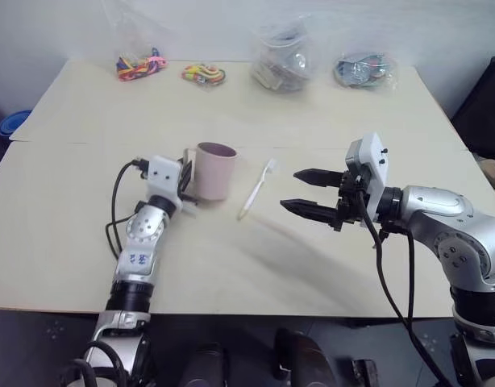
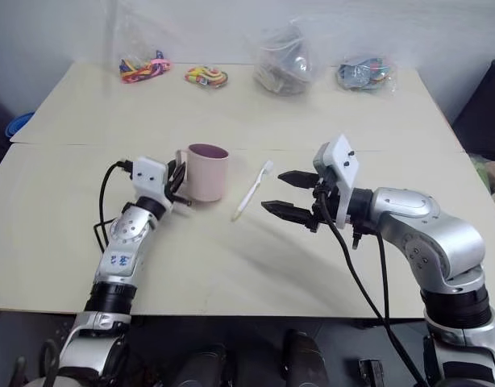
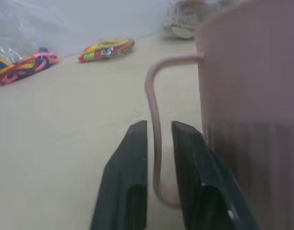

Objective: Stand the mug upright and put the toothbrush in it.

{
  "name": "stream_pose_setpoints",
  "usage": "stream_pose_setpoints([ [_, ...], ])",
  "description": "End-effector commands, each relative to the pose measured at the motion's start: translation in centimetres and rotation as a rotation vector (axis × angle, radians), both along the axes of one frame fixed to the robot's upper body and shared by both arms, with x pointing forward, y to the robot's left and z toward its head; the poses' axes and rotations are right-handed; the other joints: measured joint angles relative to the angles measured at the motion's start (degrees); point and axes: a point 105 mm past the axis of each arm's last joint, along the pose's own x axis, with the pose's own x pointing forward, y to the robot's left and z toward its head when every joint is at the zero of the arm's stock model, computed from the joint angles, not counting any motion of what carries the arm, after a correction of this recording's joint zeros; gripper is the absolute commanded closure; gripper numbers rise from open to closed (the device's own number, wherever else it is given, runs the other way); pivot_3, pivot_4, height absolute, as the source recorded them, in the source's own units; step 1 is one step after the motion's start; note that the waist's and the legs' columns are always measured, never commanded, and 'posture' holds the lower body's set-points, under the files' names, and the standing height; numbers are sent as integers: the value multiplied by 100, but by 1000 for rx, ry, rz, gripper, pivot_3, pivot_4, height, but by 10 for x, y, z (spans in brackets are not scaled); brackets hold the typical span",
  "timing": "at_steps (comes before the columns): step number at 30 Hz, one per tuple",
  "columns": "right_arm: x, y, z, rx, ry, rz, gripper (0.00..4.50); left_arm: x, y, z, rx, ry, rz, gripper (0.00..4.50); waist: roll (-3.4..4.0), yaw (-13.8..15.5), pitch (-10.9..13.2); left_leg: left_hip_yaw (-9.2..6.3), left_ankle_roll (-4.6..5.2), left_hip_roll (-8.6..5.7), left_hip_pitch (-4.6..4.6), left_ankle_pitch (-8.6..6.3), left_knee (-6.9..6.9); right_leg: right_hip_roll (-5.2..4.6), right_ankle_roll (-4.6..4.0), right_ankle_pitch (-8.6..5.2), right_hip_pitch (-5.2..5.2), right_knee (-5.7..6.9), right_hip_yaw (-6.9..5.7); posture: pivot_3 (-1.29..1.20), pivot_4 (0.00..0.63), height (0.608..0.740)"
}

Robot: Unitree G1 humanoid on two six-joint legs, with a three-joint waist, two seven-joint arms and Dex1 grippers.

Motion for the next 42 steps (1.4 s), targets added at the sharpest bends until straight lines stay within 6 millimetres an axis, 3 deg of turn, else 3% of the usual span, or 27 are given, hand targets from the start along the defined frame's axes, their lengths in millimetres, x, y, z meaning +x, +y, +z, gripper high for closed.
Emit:
stream_pose_setpoints([
  [1, 8, -1, 2, -6, -4, -37, 745, -14, 8, 29, 14, -82, -13, 2498, 0, 0, 0, -2, 0, 1, 0, 0, 0, 0, 0, 0, 0, 1, -1, 0, 150, 740],
  [8, 37, 6, -8, -11, 54, -167, 745, -41, 30, 43, 17, 4, -24, 236, 1, -7, 0, -15, 2, 20, 2, 1, 0, -5, 0, 0, 0, 3, 4, 0, 150, 740],
  [9, 46, 7, -11, -9, 76, -208, 745, -47, 34, 47, 7, 33, -48, 68, 1, -17, 0, -18, 2, 19, 2, 1, -1, -5, 0, 0, 0, 4, 4, 0, 150, 740],
  [13, 75, 18, -17, -14, 156, -334, 745, -73, 46, 67, -60, 196, -236, 68, 1, -108, 0, -26, 1, 26, 0, 1, -3, -2, -4, -2, -10, 8, 9, 0, 150, 740],
  [16, 96, 28, -17, 21, 244, -407, 745, -107, 35, 88, 18, 310, -495, 68, 1, -197, 1, -29, 0, 29, -6, 1, -5, 1, -11, -6, -20, 14, 7, 0, 150, 740],
  [18, 111, 36, -19, 61, 360, -474, 745, -131, 39, 108, 143, 367, -625, 68, 7, -242, 3, -29, 0, 23, -15, 1, -14, -3, -16, -9, -38, 19, 11, 0, 150, 740],
  [21, 119, 52, -24, 72, 480, -511, 745, -133, 53, 142, 157, 414, -640, 68, 13, -287, 4, -17, -3, 2, -69, 3, 1, 0, -22, -13, -81, 33, -5, 0, 150, 740],
  [26, 128, 71, -28, 83, 581, -541, 745, -148, 43, 177, 227, 389, -800, 68, 21, -362, 8, -16, -18, 0, -79, 11, -18, 16, -26, -15, -89, 23, -31, 0, 150, 740],
  [32, 129, 89, -43, 73, 686, -550, 745, -145, 27, 185, 330, 368, -865, 68, 21, -506, 8, -16, -24, 0, -79, 14, -21, 16, -28, -17, -89, 24, -36, 0, 150, 740],
  [38, 118, 124, -46, 92, 765, -454, 745, -134, 28, 183, 351, 358, -860, 68, 21, -662, 8, -18, -32, 11, -74, 19, -23, 24, -36, -21, -90, 34, -34, 0, 150, 740],
  [41, 117, 131, -51, 92, 778, -447, 745, -131, 28, 183, 350, 347, -857, 68, 21, -718, 8, -18, -33, 14, -73, 19, -25, 27, -40, -23, -94, 38, -33, 0, 150, 740],
  [42, 117, 132, -53, 95, 788, -452, 938, -131, 28, 183, 349, 342, -857, 18, 20, -732, 8, -18, -34, 14, -73, 19, -25, 27, -41, -23, -94, 39, -32, 0, 150, 740],
])
